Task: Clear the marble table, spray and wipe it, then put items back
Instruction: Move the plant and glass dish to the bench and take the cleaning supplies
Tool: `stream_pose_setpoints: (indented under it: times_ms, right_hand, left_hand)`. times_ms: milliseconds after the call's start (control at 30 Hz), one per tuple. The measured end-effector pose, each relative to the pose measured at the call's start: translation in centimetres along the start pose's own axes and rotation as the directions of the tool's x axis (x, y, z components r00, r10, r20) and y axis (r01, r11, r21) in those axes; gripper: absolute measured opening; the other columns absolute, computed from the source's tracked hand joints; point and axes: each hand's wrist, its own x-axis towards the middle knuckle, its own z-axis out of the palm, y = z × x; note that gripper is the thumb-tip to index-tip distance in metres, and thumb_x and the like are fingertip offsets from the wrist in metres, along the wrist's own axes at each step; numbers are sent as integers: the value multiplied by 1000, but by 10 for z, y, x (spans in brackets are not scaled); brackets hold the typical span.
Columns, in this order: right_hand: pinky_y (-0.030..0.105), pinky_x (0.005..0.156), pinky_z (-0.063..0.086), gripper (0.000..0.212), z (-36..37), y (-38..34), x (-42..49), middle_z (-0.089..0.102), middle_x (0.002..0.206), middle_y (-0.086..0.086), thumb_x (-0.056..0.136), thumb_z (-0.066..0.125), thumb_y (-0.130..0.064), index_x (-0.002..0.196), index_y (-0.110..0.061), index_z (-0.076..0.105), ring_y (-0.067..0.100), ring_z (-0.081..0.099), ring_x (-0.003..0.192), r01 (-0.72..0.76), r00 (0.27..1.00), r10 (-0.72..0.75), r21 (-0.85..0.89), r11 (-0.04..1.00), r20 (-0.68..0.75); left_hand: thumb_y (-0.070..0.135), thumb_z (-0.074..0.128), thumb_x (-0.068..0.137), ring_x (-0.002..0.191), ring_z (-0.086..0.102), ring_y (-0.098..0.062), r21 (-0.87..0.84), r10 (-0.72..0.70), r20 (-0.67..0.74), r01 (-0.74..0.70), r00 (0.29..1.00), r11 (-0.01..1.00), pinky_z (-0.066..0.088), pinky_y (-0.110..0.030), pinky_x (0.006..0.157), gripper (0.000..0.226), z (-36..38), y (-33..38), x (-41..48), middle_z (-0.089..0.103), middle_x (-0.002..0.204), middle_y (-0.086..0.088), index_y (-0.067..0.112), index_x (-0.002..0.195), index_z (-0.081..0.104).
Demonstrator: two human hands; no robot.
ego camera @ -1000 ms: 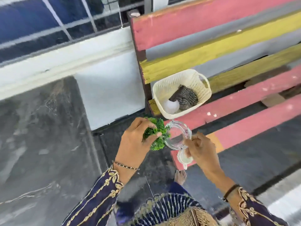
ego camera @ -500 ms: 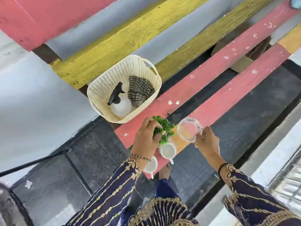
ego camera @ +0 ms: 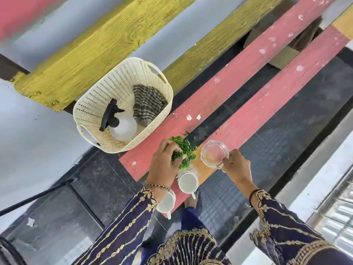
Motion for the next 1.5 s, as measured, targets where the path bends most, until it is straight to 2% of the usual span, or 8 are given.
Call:
stream_pose_setpoints:
  times_ms: [267,400,500,667,867,1133,1300,1500]
  right_hand:
    - [40,93,50,33,-28,-28,6,57,124,17,97,63,-14,125,2,56,34,63,106,235,968,-244,-119,965,-64]
    - [6,74,51,27,-39,-61,17,66,121,11,97,64,-9,123,-1,62,20,67,93,341,940,-340,37,939,-39]
    - [-3,66,47,31,-41,-85,29,70,119,1,97,63,-5,128,-7,61,12,69,94,369,929,-369,189,910,-33]
    - [24,74,62,37,-39,-107,55,68,119,-9,98,54,2,129,-17,58,11,71,104,358,926,-375,393,847,-36]
    - [12,58,56,42,-36,-109,72,62,134,-1,98,54,5,135,-15,55,13,65,118,323,931,-364,429,843,15]
    - [1,53,47,39,-42,-122,48,56,123,4,95,64,2,131,-10,58,-26,59,76,458,889,-439,258,851,-132]
    - [15,69,57,33,-41,-152,15,60,117,-2,93,68,-4,124,-15,61,-13,61,85,579,811,-554,123,806,-189]
    - [26,70,60,22,-2,-216,-33,73,104,5,92,70,-3,113,-6,68,14,69,85,755,650,-759,147,639,-39]
  left_hand:
    - [7,72,82,93,56,-11,-19,11,-19,-11,1000,1000,53,-28,88,16,12,16,33,56,105,-4,5,95,63]
    - [8,71,83,93,56,-15,-25,39,-56,-41,998,999,49,-26,87,15,20,29,64,57,103,-6,3,93,62]
    - [7,69,85,94,56,-18,-23,42,-89,-44,995,999,49,-28,84,13,28,37,93,54,104,-7,2,94,61]
    - [4,69,83,95,56,-15,-70,40,-133,-50,990,996,46,-23,88,15,36,37,138,54,106,-9,2,96,63]
    - [-1,66,82,105,51,-6,-58,43,-67,-47,997,997,41,-16,99,26,35,25,156,52,116,-2,10,106,66]
    - [10,68,81,123,51,-14,26,61,-57,-60,997,998,48,-29,98,36,11,37,140,47,134,1,20,116,64]
    - [12,62,87,103,62,-12,17,100,-224,-99,970,995,58,-34,78,20,-23,39,103,60,117,2,14,105,69]
    - [12,61,88,82,69,-14,53,79,-482,-61,873,997,59,-35,58,14,-89,15,52,69,100,4,14,95,72]
